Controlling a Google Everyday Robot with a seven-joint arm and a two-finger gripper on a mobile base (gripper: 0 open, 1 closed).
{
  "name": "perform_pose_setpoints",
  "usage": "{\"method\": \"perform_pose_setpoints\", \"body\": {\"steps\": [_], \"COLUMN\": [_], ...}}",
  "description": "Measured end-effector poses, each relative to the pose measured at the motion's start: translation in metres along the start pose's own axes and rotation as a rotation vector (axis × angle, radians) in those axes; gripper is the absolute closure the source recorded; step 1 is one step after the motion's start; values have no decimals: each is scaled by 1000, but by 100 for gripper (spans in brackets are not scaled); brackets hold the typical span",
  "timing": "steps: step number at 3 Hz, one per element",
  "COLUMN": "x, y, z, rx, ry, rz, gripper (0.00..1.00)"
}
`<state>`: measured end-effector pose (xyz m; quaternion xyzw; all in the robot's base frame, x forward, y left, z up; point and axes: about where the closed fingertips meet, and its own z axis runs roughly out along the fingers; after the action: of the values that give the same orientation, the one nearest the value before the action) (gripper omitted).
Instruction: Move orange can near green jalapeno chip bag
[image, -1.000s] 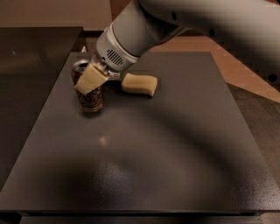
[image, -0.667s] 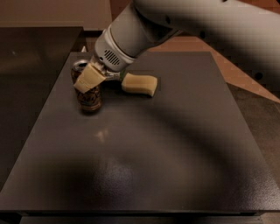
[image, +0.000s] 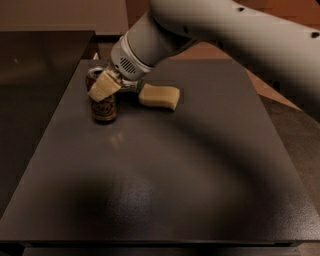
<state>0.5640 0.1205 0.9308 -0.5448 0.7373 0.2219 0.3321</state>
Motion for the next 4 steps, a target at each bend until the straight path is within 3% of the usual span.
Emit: {"method": "perform_pose_setpoints", "body": {"steps": [1,2,4], "x": [4,7,15], "y": [-14,-25,-44], "z": [8,16,16], "rx": [18,45,117], "ry": [6,30,55], "rz": [11,11,11], "gripper": [100,82,36]}}
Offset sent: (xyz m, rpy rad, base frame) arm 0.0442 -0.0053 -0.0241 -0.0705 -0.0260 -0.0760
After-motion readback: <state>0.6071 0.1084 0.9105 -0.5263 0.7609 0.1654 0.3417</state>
